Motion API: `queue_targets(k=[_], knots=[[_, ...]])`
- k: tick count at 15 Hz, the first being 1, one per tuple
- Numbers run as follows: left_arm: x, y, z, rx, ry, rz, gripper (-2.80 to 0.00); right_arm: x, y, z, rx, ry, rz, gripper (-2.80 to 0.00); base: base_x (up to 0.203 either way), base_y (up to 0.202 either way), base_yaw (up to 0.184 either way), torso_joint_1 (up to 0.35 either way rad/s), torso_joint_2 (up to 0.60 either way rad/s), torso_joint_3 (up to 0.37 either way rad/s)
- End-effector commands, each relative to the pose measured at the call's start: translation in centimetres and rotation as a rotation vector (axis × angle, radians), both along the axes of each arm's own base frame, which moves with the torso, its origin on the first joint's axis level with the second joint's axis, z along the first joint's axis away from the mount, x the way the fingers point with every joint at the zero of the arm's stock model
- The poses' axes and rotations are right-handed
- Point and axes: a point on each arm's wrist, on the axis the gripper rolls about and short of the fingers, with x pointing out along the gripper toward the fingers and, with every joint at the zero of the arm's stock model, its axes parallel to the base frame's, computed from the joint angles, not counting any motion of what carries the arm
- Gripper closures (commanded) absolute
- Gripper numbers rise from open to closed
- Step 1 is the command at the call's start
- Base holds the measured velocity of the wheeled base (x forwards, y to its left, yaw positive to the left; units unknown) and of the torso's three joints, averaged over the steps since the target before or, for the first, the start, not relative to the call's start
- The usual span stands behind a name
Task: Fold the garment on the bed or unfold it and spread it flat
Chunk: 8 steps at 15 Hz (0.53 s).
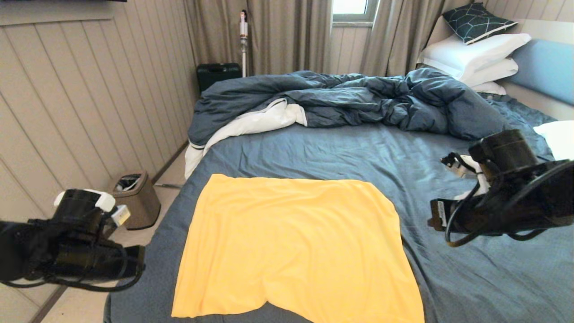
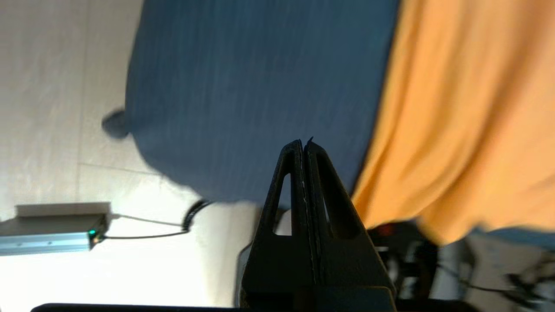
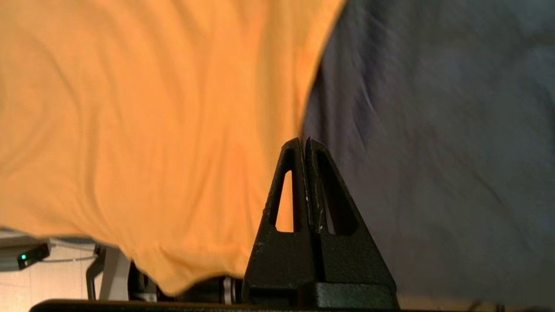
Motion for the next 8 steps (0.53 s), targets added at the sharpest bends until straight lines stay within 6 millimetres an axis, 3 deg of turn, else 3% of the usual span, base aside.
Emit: queue_targets(k=[1, 5, 8], knots=[[-2.1, -1.6, -2.0, 0.014, -0.023, -0.063, 0.0, -2.2, -0.7, 1.6, 0.001, -0.009, -0.021, 0.0, 0.0, 0.0, 0.0, 0.0, 0.0, 0.0], [-1.4, -3.7, -5.0, 0.086, 0.01, -0.054, 0.0, -2.6, -0.7, 2.0, -0.006, -0.014, -0.023, 0.0, 0.0, 0.0, 0.0, 0.0, 0.0, 0.0], [-0.7, -4.5, -5.2, 0.068, -0.025, -0.052, 0.0, -1.9, -0.7, 1.5, -0.01, 0.004, -0.022, 0.0, 0.0, 0.0, 0.0, 0.0, 0.0, 0.0]])
